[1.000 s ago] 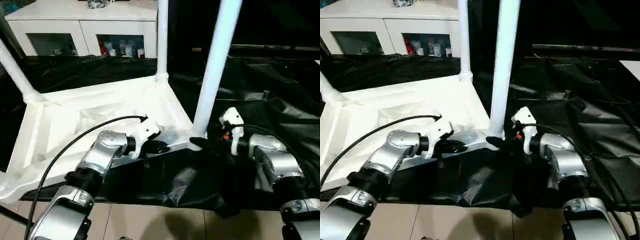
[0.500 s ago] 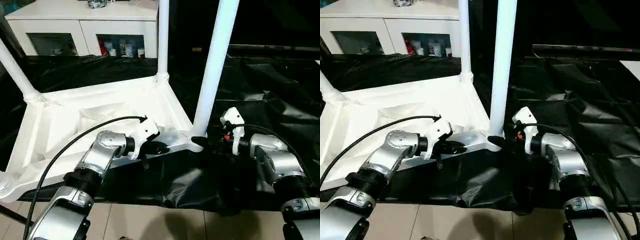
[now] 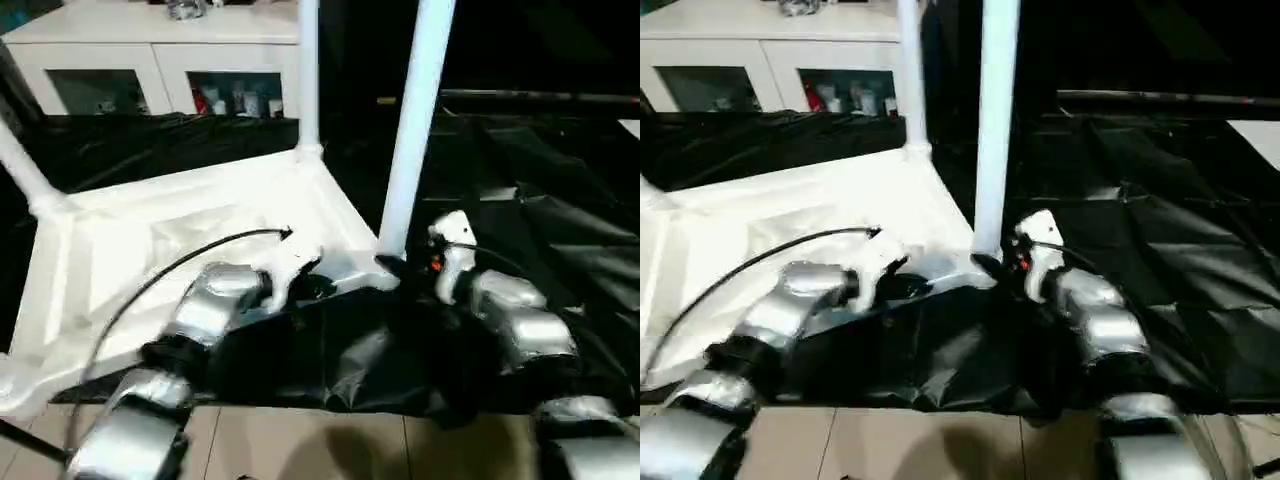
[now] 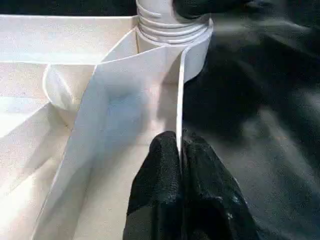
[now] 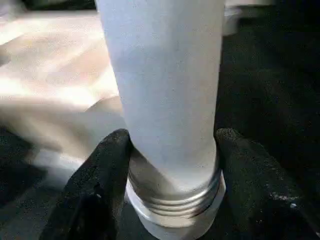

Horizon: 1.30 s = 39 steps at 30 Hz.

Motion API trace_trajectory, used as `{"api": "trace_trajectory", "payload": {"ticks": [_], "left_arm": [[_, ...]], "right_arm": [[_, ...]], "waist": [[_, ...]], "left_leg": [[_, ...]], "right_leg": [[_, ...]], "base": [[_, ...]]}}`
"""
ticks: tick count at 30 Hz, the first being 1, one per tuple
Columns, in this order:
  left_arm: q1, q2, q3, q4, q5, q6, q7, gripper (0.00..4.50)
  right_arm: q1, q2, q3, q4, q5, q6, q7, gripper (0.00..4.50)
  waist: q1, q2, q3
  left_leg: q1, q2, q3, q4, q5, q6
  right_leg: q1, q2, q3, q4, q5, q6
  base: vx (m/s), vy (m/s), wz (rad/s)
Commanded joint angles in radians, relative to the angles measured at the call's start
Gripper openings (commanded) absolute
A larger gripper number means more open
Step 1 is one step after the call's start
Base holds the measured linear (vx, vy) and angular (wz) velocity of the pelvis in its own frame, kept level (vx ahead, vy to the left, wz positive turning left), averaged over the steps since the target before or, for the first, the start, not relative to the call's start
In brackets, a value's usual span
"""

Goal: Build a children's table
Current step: Rotate leg to tighten

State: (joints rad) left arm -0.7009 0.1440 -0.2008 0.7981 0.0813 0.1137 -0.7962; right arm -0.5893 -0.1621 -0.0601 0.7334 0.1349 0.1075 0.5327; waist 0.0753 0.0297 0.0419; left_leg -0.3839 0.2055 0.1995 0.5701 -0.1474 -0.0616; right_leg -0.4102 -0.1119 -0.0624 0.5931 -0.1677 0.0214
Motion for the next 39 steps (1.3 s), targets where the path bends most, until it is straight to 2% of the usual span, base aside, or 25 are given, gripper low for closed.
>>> {"api": "trace_trajectory", "payload": {"ticks": [1,3,4,7,9,12,13,19,20,22,24,26,30,35,36,39], "left_arm": [[-0.024,-0.064,0.049,0.019,-0.032,-0.009,0.137,0.00],[-0.035,-0.096,0.039,0.022,-0.028,-0.021,0.155,0.00],[-0.034,-0.100,0.036,0.018,-0.029,-0.023,0.149,0.00],[-0.031,-0.108,0.028,0.011,-0.033,-0.036,0.125,0.00],[-0.024,-0.100,0.028,0.000,-0.039,-0.040,0.099,0.00],[-0.016,-0.080,0.025,0.004,-0.041,-0.073,0.057,0.00],[-0.009,-0.069,0.025,-0.003,-0.044,-0.075,0.040,0.00],[0.030,-0.021,0.017,-0.051,-0.068,-0.098,-0.070,0.00],[0.046,-0.001,0.017,-0.075,-0.081,-0.099,-0.119,0.00],[0.056,0.013,0.017,-0.090,-0.091,-0.097,-0.154,0.00],[0.069,0.034,0.014,-0.112,-0.103,-0.099,-0.204,0.00],[0.081,0.058,0.010,-0.135,-0.115,-0.088,-0.252,0.00],[0.103,0.095,0.005,-0.184,-0.140,-0.061,-0.326,0.00],[0.127,0.118,0.006,-0.225,-0.151,-0.043,-0.381,0.00],[0.131,0.120,0.006,-0.229,-0.150,-0.043,-0.381,0.00],[0.136,0.125,0.006,-0.236,-0.149,-0.041,-0.375,0.00]], "right_arm": [[0.008,0.053,-0.007,0.068,-0.025,0.047,-0.168,2.38],[-0.003,0.114,-0.010,0.073,-0.023,0.043,-0.233,2.38],[-0.004,0.127,-0.003,0.068,-0.024,0.039,-0.228,2.38],[-0.012,0.149,0.026,0.073,-0.045,0.006,-0.222,2.38],[-0.011,0.153,0.031,0.067,-0.038,-0.014,-0.194,2.92],[-0.014,0.148,0.018,0.059,-0.028,-0.036,-0.176,3.08],[-0.017,0.137,0.013,0.057,-0.023,-0.039,-0.161,3.33],[-0.027,0.057,0.034,0.032,-0.022,-0.029,-0.030,3.77],[-0.017,0.008,0.065,0.004,-0.029,-0.013,0.067,3.90],[-0.006,-0.028,0.088,-0.017,-0.036,-0.011,0.137,3.90],[0.013,-0.079,0.118,-0.053,-0.038,-0.008,0.242,3.90],[0.034,-0.129,0.136,-0.100,-0.023,0.009,0.344,3.90],[0.055,-0.209,0.162,-0.152,-0.007,0.028,0.479,3.90],[0.053,-0.243,0.184,-0.157,-0.010,0.034,0.537,3.90],[0.054,-0.241,0.191,-0.157,-0.018,0.032,0.537,3.90],[0.056,-0.235,0.199,-0.158,-0.029,0.032,0.532,3.90]], "waist": [[-0.005,-0.019,-0.057],[-0.006,-0.020,-0.058],[-0.005,-0.015,-0.059],[-0.006,-0.017,-0.061],[-0.007,-0.016,-0.060],[-0.008,-0.016,-0.062],[-0.008,-0.016,-0.061],[-0.006,-0.019,-0.064],[-0.005,-0.019,-0.065],[0.001,-0.019,-0.066],[0.007,-0.016,-0.065],[0.017,-0.020,-0.066],[0.022,-0.019,-0.066],[0.024,-0.018,-0.064],[0.024,-0.015,-0.064],[0.025,-0.020,-0.063]], "left_leg": [[0.022,0.013,-0.013,-0.069,-0.341,-0.005],[0.022,0.011,-0.013,-0.068,-0.355,-0.001],[0.019,0.010,-0.014,-0.068,-0.354,0.007],[0.016,0.010,-0.013,-0.068,-0.351,0.018],[0.016,0.010,-0.013,-0.068,-0.352,0.021],[0.014,0.011,-0.013,-0.069,-0.345,0.026],[0.014,0.011,-0.013,-0.069,-0.344,0.028],[0.010,0.013,-0.010,-0.063,-0.293,0.052],[0.011,0.013,-0.009,-0.062,-0.280,0.057],[0.008,0.015,-0.008,-0.060,-0.260,0.068],[0.008,0.018,-0.006,-0.059,-0.252,0.072],[0.011,0.020,-0.004,-0.058,-0.251,0.074],[0.010,0.022,-0.004,-0.057,-0.253,0.076],[0.012,0.021,-0.003,-0.056,-0.262,0.069],[0.012,0.022,-0.004,-0.057,-0.267,0.065],[0.013,0.021,-0.005,-0.059,-0.279,0.055]], "right_leg": [[0.030,-0.027,0.024,-0.092,-0.438,-0.155],[0.032,-0.028,0.024,-0.093,-0.439,-0.151],[0.035,-0.029,0.023,-0.094,-0.432,-0.147],[0.036,-0.028,0.023,-0.093,-0.405,-0.149],[0.036,-0.027,0.023,-0.092,-0.393,-0.154],[0.038,-0.028,0.024,-0.089,-0.364,-0.166],[0.039,-0.027,0.023,-0.088,-0.356,-0.170],[0.046,-0.029,0.024,-0.079,-0.292,-0.199],[0.047,-0.029,0.024,-0.078,-0.280,-0.204],[0.050,-0.026,0.023,-0.074,-0.254,-0.208],[0.048,-0.026,0.024,-0.070,-0.237,-0.215],[0.047,-0.023,0.024,-0.066,-0.226,-0.222],[0.048,-0.024,0.024,-0.062,-0.205,-0.235],[0.044,-0.027,0.025,-0.066,-0.241,-0.236],[0.043,-0.026,0.026,-0.066,-0.249,-0.234],[0.043,-0.027,0.026,-0.068,-0.272,-0.224]], "base": [[0.000,0.000,0.00],[0.000,0.000,0.00],[0.000,0.000,0.00],[0.000,0.000,0.00],[0.000,0.000,0.00],[0.000,0.000,0.00],[0.000,0.000,0.00],[0.000,0.000,0.00],[0.000,0.000,0.00],[0.000,0.000,0.00],[0.000,0.000,0.00],[0.000,0.000,0.00],[0.000,0.000,0.00],[0.000,0.000,0.00],[0.000,0.000,0.00],[0.000,0.000,0.00]]}}
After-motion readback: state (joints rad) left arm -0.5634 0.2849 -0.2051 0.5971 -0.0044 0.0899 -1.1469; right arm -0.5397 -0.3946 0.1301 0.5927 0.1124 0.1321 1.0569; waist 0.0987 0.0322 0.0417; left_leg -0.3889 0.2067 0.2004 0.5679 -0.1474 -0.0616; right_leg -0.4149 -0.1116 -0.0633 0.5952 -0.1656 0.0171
